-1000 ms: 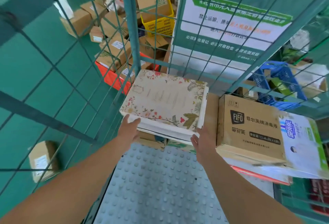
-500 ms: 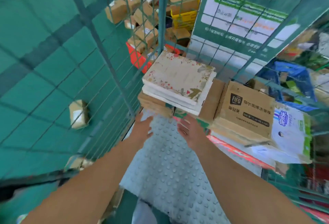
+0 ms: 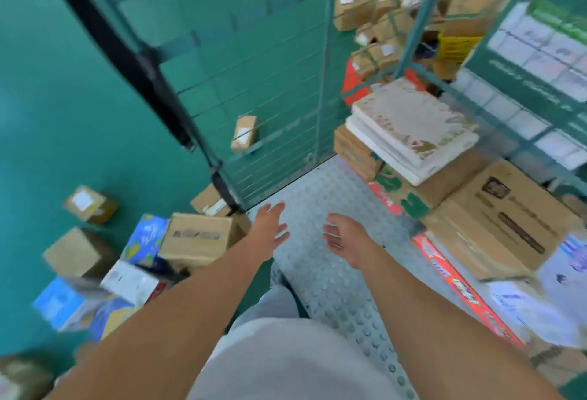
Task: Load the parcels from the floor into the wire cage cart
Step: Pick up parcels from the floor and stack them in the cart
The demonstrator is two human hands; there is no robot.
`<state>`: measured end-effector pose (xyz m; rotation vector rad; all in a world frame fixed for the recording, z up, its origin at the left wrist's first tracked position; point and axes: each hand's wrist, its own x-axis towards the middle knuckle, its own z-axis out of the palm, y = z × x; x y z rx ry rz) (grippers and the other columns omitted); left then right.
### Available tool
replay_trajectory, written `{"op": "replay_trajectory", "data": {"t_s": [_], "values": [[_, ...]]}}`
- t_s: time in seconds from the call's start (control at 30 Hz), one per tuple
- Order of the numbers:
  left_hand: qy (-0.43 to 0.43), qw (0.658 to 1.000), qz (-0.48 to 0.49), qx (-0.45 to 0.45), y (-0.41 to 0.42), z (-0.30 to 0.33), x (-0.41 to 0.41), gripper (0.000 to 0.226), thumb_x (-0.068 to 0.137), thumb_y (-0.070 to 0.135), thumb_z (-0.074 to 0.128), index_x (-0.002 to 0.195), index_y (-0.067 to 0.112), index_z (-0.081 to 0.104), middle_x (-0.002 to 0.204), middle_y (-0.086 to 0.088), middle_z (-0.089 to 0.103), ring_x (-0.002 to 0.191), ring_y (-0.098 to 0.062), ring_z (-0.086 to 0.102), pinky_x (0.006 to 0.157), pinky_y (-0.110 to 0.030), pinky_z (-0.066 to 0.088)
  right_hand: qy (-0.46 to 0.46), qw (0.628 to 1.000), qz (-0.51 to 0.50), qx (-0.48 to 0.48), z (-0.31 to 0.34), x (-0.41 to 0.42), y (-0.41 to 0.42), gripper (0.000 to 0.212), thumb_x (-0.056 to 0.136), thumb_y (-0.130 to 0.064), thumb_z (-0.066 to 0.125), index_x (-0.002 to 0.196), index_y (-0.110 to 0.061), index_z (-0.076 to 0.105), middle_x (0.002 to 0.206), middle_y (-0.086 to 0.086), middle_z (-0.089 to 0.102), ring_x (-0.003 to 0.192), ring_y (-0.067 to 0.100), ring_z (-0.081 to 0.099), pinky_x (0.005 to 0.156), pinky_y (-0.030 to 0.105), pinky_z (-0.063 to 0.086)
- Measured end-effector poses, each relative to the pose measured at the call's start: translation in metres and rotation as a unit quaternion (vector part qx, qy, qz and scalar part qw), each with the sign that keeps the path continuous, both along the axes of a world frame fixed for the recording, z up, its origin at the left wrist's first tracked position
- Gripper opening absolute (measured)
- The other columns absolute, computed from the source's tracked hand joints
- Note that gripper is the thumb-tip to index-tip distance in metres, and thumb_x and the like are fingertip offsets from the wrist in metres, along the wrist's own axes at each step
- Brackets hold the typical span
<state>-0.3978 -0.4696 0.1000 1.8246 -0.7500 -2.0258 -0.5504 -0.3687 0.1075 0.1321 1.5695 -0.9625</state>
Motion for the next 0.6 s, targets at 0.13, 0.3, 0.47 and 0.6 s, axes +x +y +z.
{"op": "replay_trajectory", "data": {"t_s": [0.13, 0.3, 0.47, 0.6], "values": [[0.008, 0.998, 0.06, 0.019, 0.02, -0.023, 0.069, 0.061, 0.093, 0.043, 0.066, 0.143, 0.012, 0.048, 0.14, -0.026, 0.054, 0.112, -0.048, 0.064, 0.091, -0.053, 0.059, -0.019, 0.992, 0.12, 0.014, -0.01, 0.065, -0.008, 0.019, 0.099, -0.032, 0.062, 0.11, -0.016, 0.061, 0.107, 0.004, 0.066, 0.09, 0.02, 0.064, 0.073, 0.028, 0.052], [-0.019, 0.979, 0.203, 0.023, 0.052, -0.025, 0.16, 0.036, 0.101, 0.04, 0.061, 0.133, 0.025, 0.055, 0.124, 0.001, 0.058, 0.106, -0.021, 0.06, 0.08, -0.033, 0.055, -0.012, 0.964, 0.263, 0.03, -0.024, 0.146, -0.028, 0.024, 0.1, -0.032, 0.061, 0.115, -0.014, 0.064, 0.108, 0.005, 0.068, 0.096, 0.021, 0.066, 0.074, 0.03, 0.052], [-0.009, 0.941, 0.335, 0.051, 0.089, -0.03, 0.251, 0.048, 0.102, 0.04, 0.061, 0.146, 0.024, 0.046, 0.137, -0.002, 0.051, 0.115, -0.024, 0.058, 0.08, -0.034, 0.053, 0.003, 0.914, 0.4, 0.059, -0.035, 0.24, -0.045, 0.026, 0.101, -0.033, 0.061, 0.12, -0.015, 0.063, 0.111, 0.005, 0.07, 0.101, 0.021, 0.067, 0.082, 0.033, 0.053], [-0.005, 0.9, 0.428, 0.078, 0.121, -0.049, 0.312, 0.055, 0.102, 0.04, 0.061, 0.151, 0.023, 0.042, 0.146, -0.002, 0.049, 0.121, -0.025, 0.056, 0.095, -0.04, 0.054, 0.021, 0.87, 0.486, 0.083, -0.046, 0.315, -0.047, 0.026, 0.101, -0.032, 0.061, 0.122, -0.016, 0.062, 0.111, 0.005, 0.07, 0.101, 0.021, 0.068, 0.087, 0.035, 0.055]]}}
